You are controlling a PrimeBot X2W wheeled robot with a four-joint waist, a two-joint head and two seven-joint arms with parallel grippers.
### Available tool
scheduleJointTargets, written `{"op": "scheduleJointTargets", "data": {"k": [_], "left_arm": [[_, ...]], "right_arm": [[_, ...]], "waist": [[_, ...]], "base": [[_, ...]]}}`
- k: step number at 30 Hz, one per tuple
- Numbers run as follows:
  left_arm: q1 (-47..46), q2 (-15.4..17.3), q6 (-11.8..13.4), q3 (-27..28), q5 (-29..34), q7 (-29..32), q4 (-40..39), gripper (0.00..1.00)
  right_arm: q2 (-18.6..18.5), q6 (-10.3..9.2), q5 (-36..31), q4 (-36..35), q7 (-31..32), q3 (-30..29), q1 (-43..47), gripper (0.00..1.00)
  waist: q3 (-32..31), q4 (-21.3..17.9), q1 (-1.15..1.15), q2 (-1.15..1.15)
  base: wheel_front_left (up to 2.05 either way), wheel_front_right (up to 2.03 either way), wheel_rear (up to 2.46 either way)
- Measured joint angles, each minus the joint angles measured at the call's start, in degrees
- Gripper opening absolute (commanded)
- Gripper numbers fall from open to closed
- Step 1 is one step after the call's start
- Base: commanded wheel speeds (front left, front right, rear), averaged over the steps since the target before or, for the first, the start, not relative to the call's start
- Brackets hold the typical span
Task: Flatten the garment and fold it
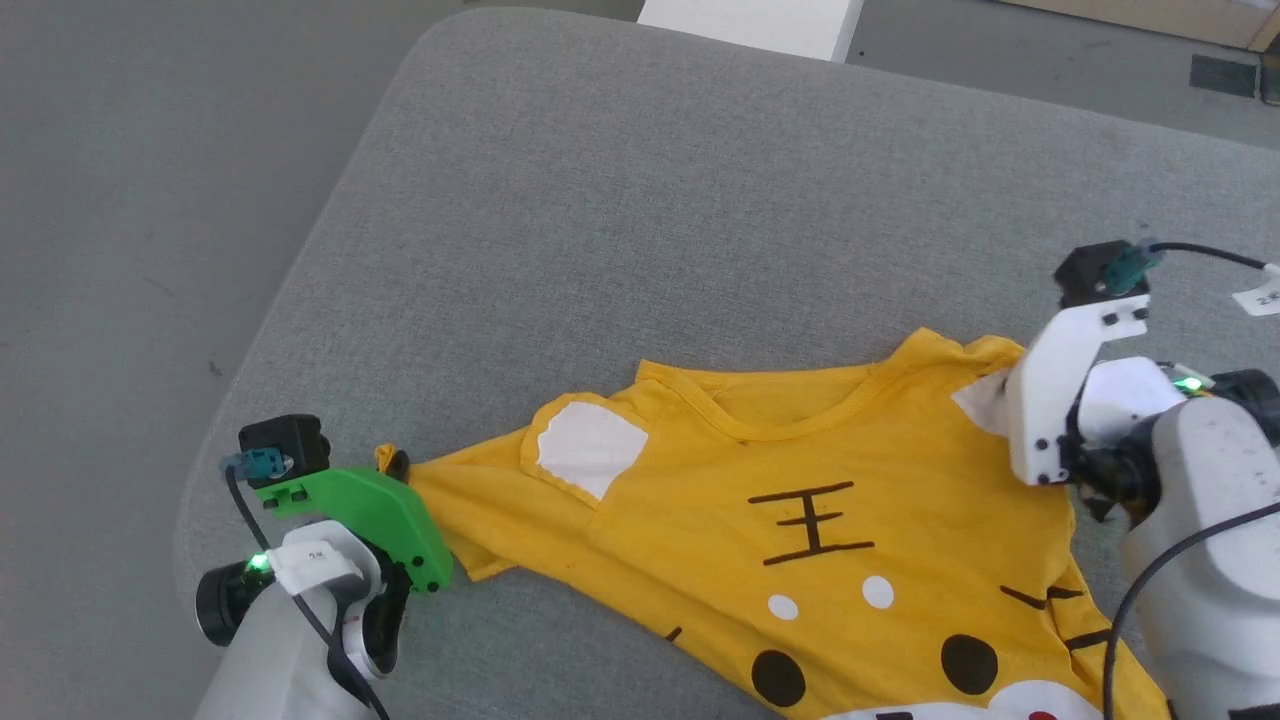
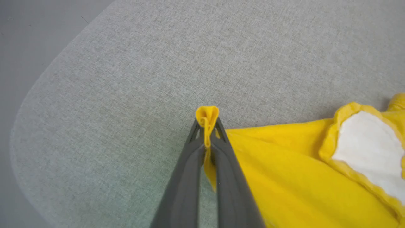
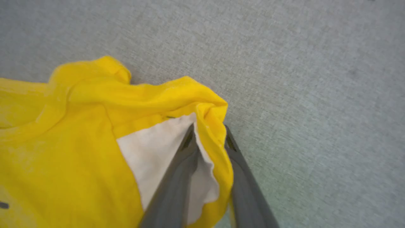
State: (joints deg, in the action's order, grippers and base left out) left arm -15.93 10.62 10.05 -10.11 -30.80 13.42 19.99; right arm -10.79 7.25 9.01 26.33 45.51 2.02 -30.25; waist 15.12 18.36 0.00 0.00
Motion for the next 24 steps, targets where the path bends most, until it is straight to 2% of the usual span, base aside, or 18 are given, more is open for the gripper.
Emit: {"op": "scheduleJointTargets", "data": {"k": [5,12,17,24], "left_arm": [[-0.33,0.26,-1.9,-0.18,-0.03,-2.16,-1.13,0.0],[-6.34,0.68,-7.36,0.64,-3.25,-4.04,-5.21,0.0],[-13.67,1.48,-10.06,1.76,-4.79,-4.42,-7.39,0.0],[-27.71,3.13,-11.24,3.5,-6.41,-3.71,-6.98,0.0]], "right_arm": [[-1.97,0.07,1.66,-3.76,0.09,2.11,1.71,0.0],[-7.42,0.31,2.08,-10.73,-0.99,1.53,0.39,0.0],[-11.38,0.31,1.49,-14.23,-1.54,0.31,-4.75,0.0],[-14.1,0.32,-0.15,-14.75,-5.15,0.0,-17.56,0.0]], "waist": [[-0.75,-1.13,0.0,0.0],[-1.75,-4.1,0.0,0.0],[-1.6,-7.07,0.0,0.0],[1.41,-10.92,0.0,0.0]], "base": [[0.0,0.0,0.0],[0.0,0.0,0.0],[0.0,0.0,0.0],[0.0,0.0,0.0]]}}
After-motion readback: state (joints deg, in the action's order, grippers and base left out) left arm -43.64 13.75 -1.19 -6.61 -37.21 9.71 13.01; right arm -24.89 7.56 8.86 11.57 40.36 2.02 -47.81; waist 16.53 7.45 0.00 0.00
